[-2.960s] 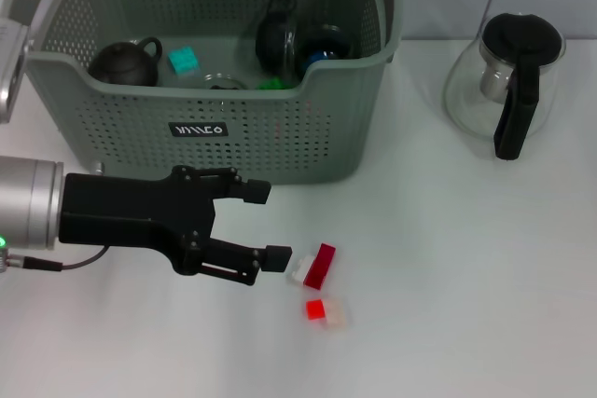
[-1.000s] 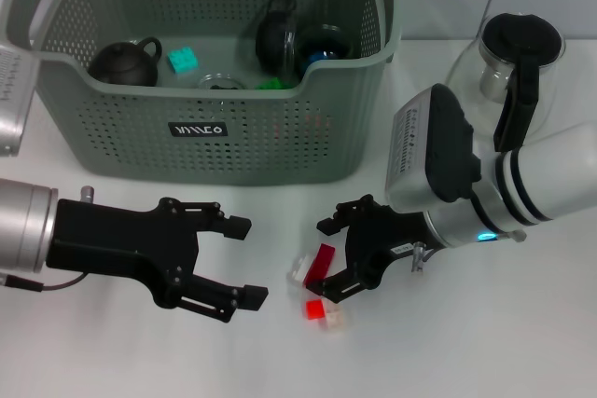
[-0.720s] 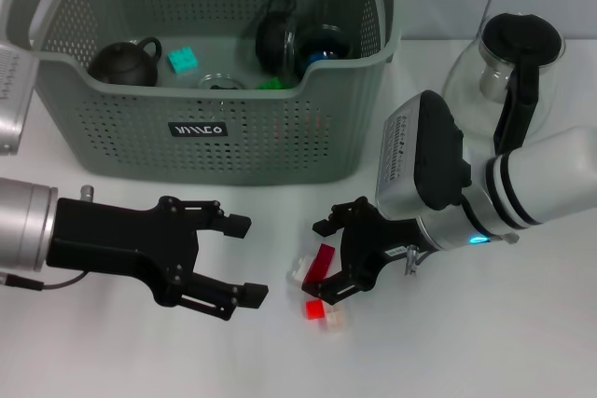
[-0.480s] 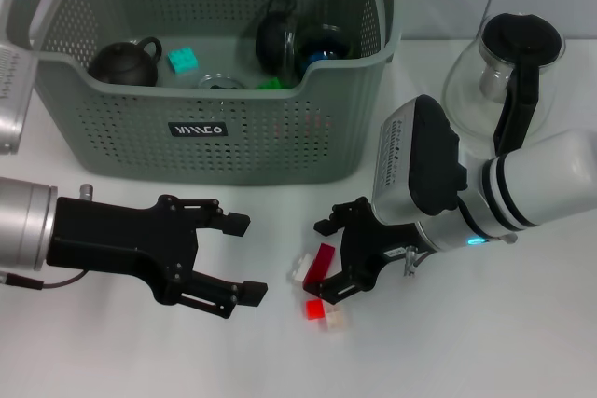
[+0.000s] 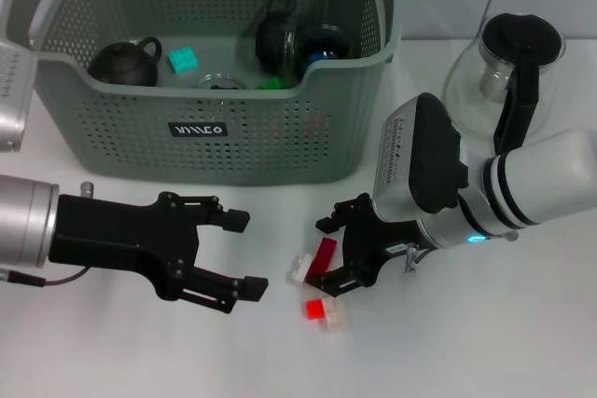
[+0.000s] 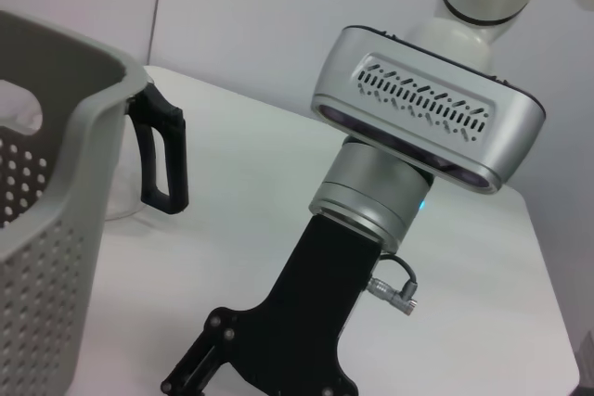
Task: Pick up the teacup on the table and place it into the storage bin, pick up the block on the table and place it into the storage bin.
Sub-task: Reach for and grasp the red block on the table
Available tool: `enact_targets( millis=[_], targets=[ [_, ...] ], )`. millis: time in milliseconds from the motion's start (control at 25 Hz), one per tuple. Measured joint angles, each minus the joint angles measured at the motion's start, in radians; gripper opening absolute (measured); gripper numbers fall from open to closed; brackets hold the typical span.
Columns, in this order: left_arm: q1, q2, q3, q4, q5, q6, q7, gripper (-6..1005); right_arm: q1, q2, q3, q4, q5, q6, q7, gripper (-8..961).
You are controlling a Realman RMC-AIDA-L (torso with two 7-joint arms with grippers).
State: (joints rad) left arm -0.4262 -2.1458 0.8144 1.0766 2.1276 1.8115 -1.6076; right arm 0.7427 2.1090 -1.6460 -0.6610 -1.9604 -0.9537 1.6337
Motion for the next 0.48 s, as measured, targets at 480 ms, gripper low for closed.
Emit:
enact_targets(
  millis=[480],
  targets=[
    [-0.008, 0.004, -0.001, -0.02, 0.0, -0.003, 0.012, 947, 0.004, 0.002, 0.0, 0.016, 0.0, 0.015, 0.0, 796]
  ],
)
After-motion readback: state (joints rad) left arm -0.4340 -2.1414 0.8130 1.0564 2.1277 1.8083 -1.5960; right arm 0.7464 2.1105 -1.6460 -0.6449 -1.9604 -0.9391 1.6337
